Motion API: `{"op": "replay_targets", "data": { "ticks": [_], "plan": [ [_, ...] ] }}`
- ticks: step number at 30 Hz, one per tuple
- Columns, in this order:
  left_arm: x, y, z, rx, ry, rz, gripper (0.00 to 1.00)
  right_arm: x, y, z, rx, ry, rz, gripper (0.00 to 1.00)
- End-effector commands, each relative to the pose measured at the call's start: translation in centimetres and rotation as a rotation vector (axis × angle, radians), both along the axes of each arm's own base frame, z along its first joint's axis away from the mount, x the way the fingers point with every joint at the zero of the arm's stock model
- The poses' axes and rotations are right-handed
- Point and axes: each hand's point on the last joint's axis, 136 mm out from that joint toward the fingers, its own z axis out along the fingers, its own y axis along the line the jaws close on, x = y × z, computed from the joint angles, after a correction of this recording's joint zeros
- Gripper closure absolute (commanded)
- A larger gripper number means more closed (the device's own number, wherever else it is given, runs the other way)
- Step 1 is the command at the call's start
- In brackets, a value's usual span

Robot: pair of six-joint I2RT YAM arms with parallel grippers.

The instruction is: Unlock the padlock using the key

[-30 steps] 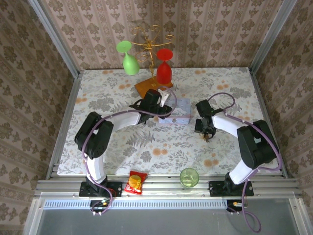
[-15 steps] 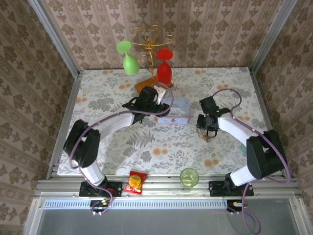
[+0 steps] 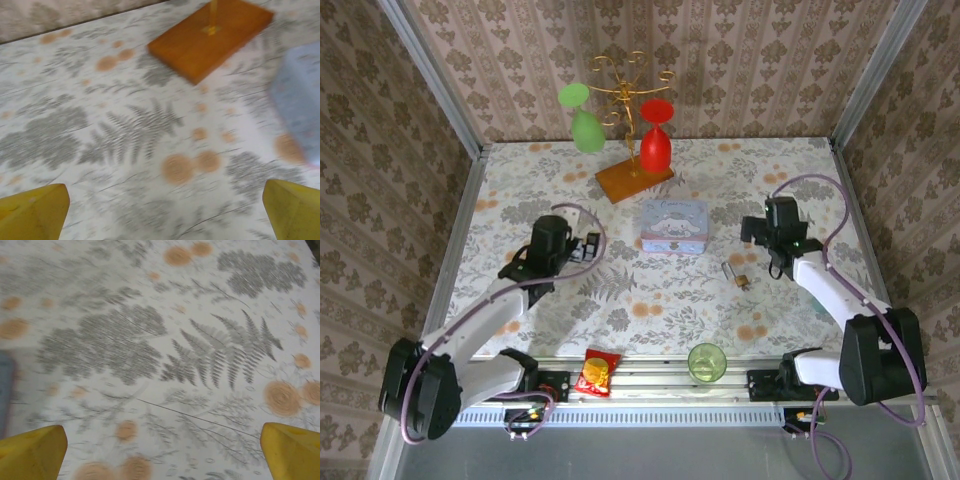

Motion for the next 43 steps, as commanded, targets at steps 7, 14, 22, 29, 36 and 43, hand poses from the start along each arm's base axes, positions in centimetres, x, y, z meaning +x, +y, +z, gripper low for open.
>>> {"op": "replay_targets", "data": {
  "ticks": [7, 14, 22, 29, 36, 43],
  "plan": [
    [3.9, 11.5, -4.2, 0.026, -0.178, 0.300, 0.00, 1.2, -2.6, 0.2, -0.019, -0.344, -0.001, 0.00],
    [7.2, 12.5, -5.9, -0.040, -0.218, 0.257, 0.00, 3.1, -2.0, -0.7, 0.031, -0.399, 0.033, 0.00],
    [7.4, 12.1, -7.1, -0.054, -0.199, 0.226, 0.00, 4.2, 0.2, -2.3, 0.019, -0.379, 0.155, 0.00],
    [7.5, 11.5, -7.2, -0.089, -0.181, 0.161, 0.00, 4.0, -0.8, -2.4, 0.008, -0.377, 0.091, 0.00],
    [7.5, 11.3, -7.1, -0.076, -0.188, 0.155, 0.00, 3.5, -1.9, -2.2, -0.045, -0.392, -0.004, 0.00],
    [7.5, 11.3, -7.0, -0.080, -0.189, 0.156, 0.00, 3.4, -1.8, -2.1, -0.047, -0.394, 0.000, 0.00]
  ]
}}
